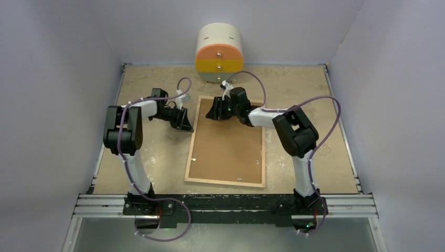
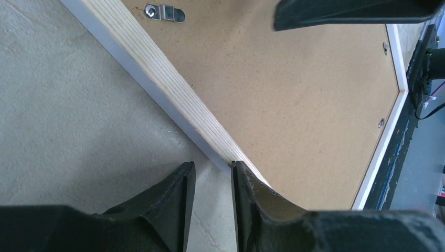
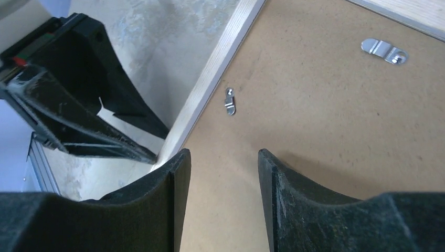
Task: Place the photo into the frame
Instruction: Install the photo frame at the center of the board.
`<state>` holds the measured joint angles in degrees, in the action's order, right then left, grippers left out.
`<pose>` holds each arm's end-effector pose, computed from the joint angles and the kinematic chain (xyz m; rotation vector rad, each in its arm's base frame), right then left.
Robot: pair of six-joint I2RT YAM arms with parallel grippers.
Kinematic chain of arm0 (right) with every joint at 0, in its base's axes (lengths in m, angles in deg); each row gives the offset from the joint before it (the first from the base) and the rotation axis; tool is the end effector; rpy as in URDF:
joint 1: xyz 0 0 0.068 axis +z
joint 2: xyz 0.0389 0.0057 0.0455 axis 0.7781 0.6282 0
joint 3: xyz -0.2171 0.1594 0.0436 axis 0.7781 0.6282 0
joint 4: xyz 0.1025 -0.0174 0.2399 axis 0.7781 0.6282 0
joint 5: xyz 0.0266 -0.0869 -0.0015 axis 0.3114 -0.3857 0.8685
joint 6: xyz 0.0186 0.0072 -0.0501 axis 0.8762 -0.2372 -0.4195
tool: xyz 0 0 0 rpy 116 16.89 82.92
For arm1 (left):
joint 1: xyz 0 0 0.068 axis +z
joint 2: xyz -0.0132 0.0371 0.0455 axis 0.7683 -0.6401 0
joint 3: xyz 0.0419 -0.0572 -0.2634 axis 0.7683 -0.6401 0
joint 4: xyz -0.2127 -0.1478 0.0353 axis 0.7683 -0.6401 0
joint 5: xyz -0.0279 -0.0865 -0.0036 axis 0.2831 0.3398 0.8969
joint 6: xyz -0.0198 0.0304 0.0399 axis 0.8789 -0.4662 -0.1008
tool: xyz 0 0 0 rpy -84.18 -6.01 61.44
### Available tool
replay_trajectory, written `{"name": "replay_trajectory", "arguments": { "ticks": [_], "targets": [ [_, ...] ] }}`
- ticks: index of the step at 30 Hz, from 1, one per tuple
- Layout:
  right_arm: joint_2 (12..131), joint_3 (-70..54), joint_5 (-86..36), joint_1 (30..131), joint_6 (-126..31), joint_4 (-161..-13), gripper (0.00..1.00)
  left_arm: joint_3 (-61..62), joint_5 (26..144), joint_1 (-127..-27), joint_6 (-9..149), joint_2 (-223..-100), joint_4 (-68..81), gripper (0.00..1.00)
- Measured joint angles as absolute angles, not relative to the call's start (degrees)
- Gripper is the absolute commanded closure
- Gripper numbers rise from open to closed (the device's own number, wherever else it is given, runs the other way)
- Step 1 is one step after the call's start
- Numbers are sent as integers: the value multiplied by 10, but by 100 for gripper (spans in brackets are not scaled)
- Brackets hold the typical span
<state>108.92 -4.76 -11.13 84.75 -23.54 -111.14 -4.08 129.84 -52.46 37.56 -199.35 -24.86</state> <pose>0.3742 0.2646 0.1700 -0.3094 2.0842 1.0715 0.3626 -0.0428 0.1326 0.6625 2.4087 -1.1725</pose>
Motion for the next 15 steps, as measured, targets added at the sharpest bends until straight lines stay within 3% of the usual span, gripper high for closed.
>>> {"name": "replay_trajectory", "arguments": {
  "ticks": [15],
  "targets": [
    [1200,-169,-83,848,-231,-1113,57,-41,1319,-521,376,-2002,-246,73]
  ]
}}
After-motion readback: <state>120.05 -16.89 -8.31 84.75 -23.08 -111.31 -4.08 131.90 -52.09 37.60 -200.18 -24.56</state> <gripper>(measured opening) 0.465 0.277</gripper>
